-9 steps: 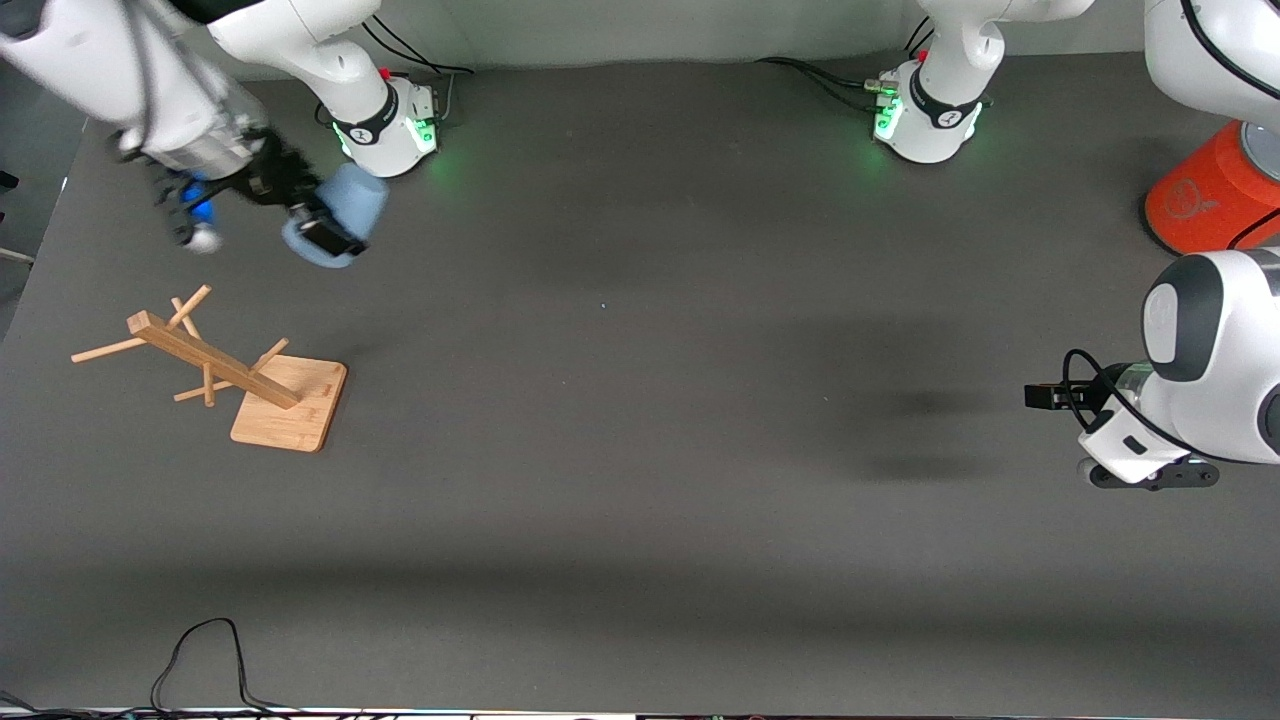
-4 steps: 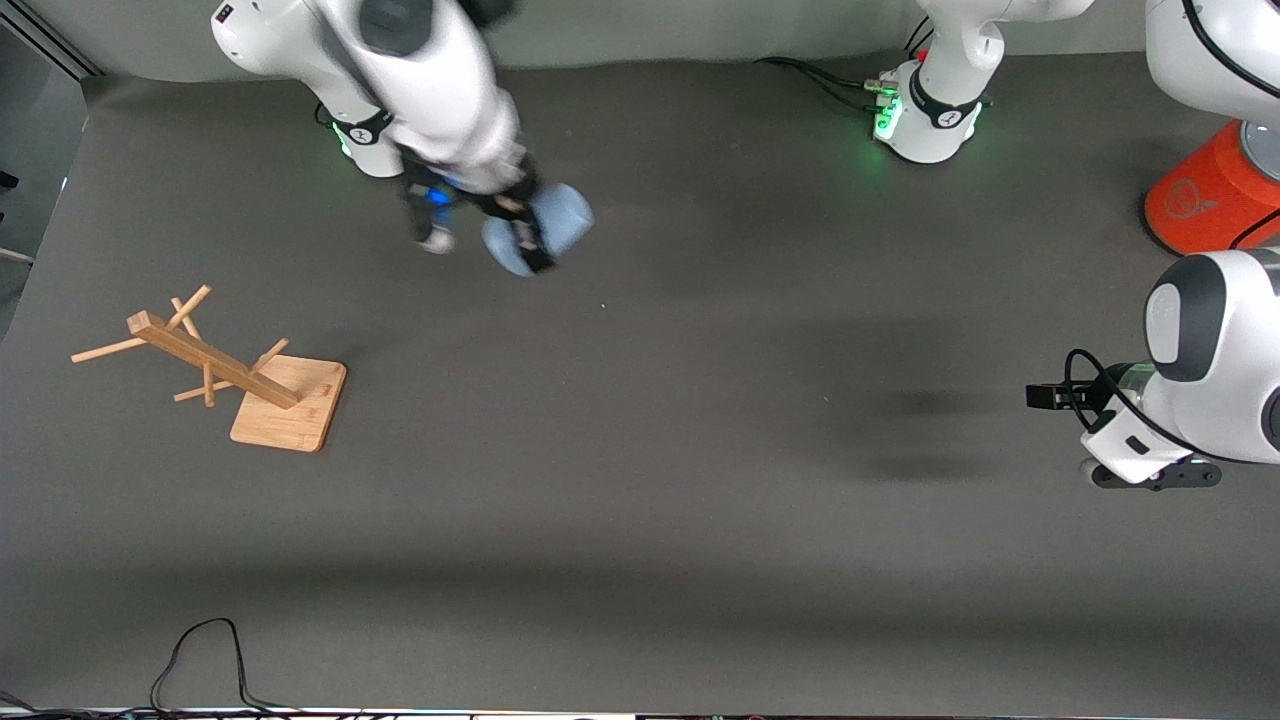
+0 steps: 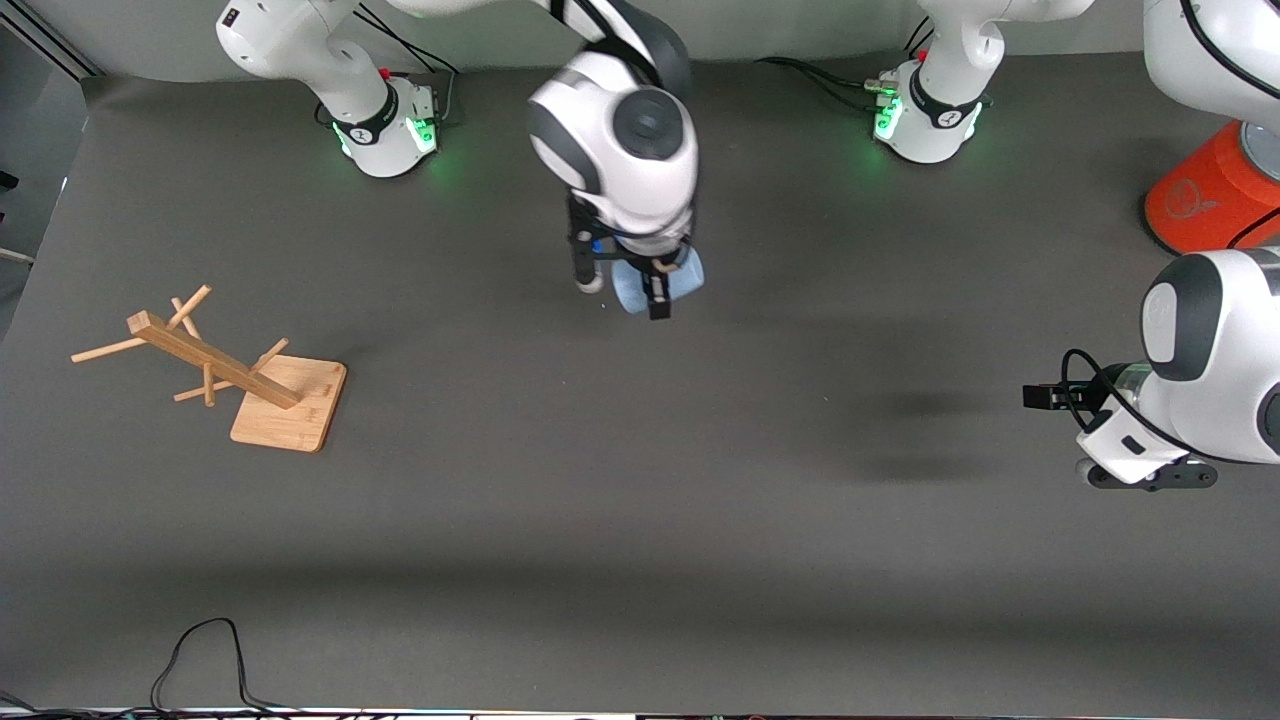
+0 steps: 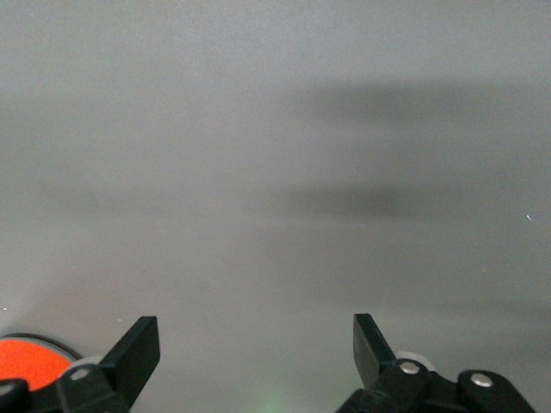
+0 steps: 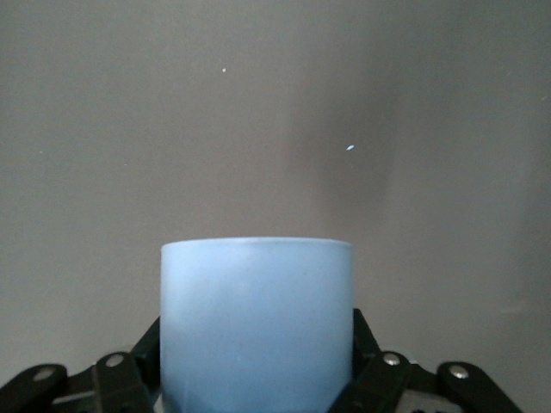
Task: Rotate and upright cup with both arms
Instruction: 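Carry the blue cup with the right gripper to the table's middle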
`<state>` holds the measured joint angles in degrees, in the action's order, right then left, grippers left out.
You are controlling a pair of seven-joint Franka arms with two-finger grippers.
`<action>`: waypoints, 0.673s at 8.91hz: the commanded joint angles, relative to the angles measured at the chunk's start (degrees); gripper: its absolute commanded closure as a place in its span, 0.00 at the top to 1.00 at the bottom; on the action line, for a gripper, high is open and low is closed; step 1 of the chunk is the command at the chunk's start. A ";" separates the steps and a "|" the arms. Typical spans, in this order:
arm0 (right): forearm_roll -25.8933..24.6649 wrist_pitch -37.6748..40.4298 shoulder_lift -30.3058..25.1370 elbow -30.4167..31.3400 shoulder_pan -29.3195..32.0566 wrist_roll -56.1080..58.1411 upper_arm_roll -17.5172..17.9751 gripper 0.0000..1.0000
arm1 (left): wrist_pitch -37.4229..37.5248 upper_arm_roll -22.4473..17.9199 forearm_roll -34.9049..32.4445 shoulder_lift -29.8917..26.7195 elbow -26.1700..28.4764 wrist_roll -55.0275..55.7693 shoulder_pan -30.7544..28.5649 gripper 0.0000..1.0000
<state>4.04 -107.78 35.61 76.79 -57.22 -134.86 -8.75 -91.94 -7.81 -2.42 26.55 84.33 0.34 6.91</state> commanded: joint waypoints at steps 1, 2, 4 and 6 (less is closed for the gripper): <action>-2.62 -2.15 9.17 -7.07 -2.62 -7.85 -1.01 0.58 | 0.36 -0.36 0.49 0.08 -1.80 -0.87 0.56 1.00; -3.76 -2.26 13.48 -10.05 -2.72 -11.53 -1.01 0.58 | 0.88 -0.28 0.49 -0.01 -1.80 -0.87 0.91 1.00; -4.21 -3.22 19.74 -13.84 -2.90 -15.51 -1.01 0.58 | 1.41 -0.19 0.49 -0.01 -1.45 -0.87 0.92 1.00; -4.48 -5.33 22.39 -13.94 -3.25 -17.19 -1.01 0.58 | 2.38 -0.19 0.49 -0.01 -1.45 -0.26 1.18 1.00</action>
<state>0.95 -112.99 55.70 65.85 -59.65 -149.15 -8.96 -90.84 -7.61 -2.40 26.53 83.45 0.21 7.50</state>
